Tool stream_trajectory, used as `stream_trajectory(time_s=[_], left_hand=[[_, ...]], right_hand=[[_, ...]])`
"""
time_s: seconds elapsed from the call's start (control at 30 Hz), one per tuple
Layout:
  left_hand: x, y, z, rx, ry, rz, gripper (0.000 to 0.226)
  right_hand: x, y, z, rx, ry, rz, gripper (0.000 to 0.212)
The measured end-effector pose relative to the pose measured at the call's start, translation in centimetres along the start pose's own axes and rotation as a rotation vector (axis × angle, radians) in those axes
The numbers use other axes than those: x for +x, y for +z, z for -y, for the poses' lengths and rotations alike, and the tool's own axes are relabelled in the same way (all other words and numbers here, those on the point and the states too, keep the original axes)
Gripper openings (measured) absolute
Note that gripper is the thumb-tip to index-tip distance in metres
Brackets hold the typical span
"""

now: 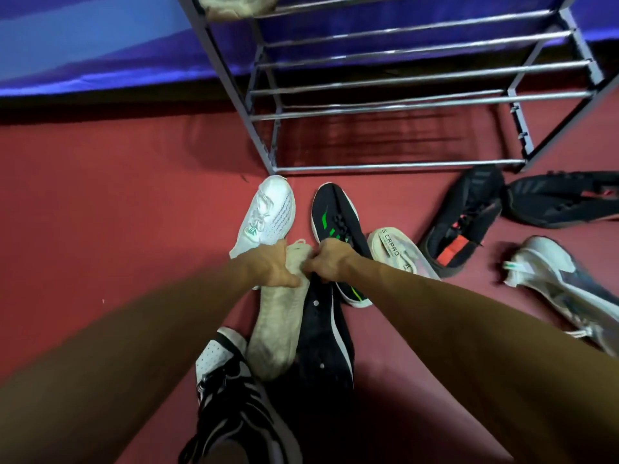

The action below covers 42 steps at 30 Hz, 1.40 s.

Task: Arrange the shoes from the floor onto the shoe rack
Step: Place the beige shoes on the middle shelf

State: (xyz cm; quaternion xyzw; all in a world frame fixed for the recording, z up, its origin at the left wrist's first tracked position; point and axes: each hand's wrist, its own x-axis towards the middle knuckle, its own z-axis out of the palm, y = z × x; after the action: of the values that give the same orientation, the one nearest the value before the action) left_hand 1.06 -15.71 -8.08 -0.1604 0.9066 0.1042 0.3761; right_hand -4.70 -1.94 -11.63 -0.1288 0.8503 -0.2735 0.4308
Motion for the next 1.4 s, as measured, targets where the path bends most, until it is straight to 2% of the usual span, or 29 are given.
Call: stream_trajectory(time_s=[0.2,0.33,0.47,0.63,0.8,0.9,1.0,1.13,1.27,1.4], left_hand=[[0.2,-0.1,0.7,-0.155,0.010,0.112,0.093],[0.2,-1.3,1.0,-0.316,0.082,0.188,0.062],[-0.3,-3.7,1.1,-0.464,0.124,0.220,0.062],[-1.9,-6.7,-0.4,-0.698,0.131,0.177,0.043],[-2.7,-9.7,-3.1,-0.949,0.202,0.136,0.046],[-3.1,-12.0,-3.7,-1.093,0.225,0.082,0.042],[-3.8,-13.7,-3.0,-1.181,0.243,0.093,0.045],[-4.6,-15.0,-2.2,-1.301,0.295,0.162,0.023],[-4.5,-16.1,-2.5,-1.364,0.446,0.166,0.035],[-5.4,-18.6,-4.0,-1.280,0.585,0.185,0.043]], right_hand=[[0.1,1.2,-0.8,0.183,0.060,-0.044,0.036],[-0.8,0.2,-0.5,0.372,0.058,0.039,0.016],[-2.5,-2.3,0.9,0.466,0.012,0.049,0.014],[-4.6,-7.8,2.1,0.563,-0.010,-0.057,0.018],[-7.4,-14.0,3.6,0.506,-0.136,-0.159,0.012],[-9.1,-17.2,4.6,0.441,-0.224,-0.224,0.024],[-10.4,-19.6,5.8,0.430,-0.320,-0.288,0.024],[-11.5,-21.9,7.6,0.526,-0.441,-0.322,0.017],[-11.9,-23.6,9.4,0.719,-0.492,-0.415,0.020],[-12.2,-24.6,11.3,0.864,-0.532,-0.487,0.026]])
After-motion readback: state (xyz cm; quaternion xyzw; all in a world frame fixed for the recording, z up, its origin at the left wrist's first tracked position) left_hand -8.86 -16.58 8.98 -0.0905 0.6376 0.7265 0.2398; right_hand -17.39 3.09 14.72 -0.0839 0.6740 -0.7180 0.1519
